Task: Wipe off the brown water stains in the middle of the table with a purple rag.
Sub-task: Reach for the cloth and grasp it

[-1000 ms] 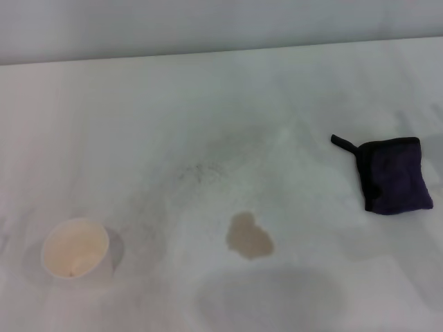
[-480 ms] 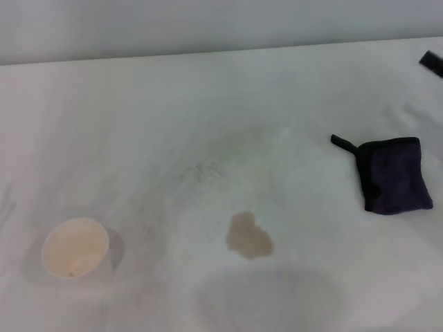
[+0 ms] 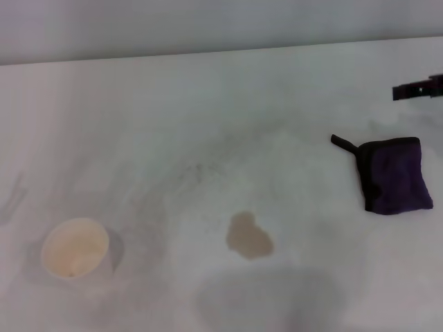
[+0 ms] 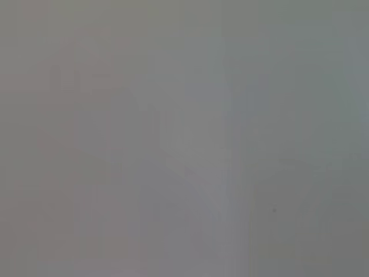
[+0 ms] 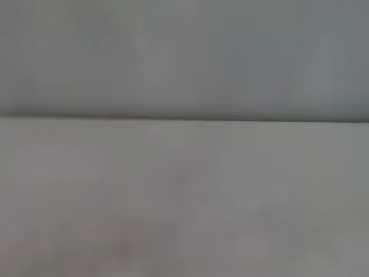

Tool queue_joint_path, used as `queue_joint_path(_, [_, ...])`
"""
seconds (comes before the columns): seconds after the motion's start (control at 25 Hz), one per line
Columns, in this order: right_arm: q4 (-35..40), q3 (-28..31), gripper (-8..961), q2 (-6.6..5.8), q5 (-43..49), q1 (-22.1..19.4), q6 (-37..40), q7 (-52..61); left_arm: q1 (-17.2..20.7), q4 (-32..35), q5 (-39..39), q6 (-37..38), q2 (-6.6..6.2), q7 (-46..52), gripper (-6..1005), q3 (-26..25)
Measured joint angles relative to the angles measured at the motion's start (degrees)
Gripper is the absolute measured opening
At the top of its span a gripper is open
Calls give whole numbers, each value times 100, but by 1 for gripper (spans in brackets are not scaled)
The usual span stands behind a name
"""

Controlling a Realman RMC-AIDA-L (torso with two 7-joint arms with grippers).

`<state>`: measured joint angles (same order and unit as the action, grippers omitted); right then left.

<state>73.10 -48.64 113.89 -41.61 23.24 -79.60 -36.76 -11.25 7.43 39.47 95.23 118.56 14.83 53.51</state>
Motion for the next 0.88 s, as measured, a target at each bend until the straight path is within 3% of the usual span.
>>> queue_joint_path(0.12, [483, -143, 755, 90, 795, 371, -479, 505, 9, 18, 0, -3, 1, 1, 890, 1])
queue_joint_path(0.24, [558, -503, 755, 99, 1333, 755, -886, 941, 35, 34, -1, -3, -9, 2, 890, 0])
queue_joint_path(0.48, [588, -1867, 754, 125, 2521, 1259, -1246, 2006, 85, 179, -1, -1, -26, 2, 890, -23])
queue_joint_path(0.68, [561, -2976, 754, 132, 2757, 1500, -1406, 2774, 85, 205, -1, -4, -72, 2, 890, -76])
queue_joint_path(0.88, [395, -3590, 753, 146, 2906, 1518, -1480, 3223, 85, 206, 7, -5, -69, -8, 891, -79])
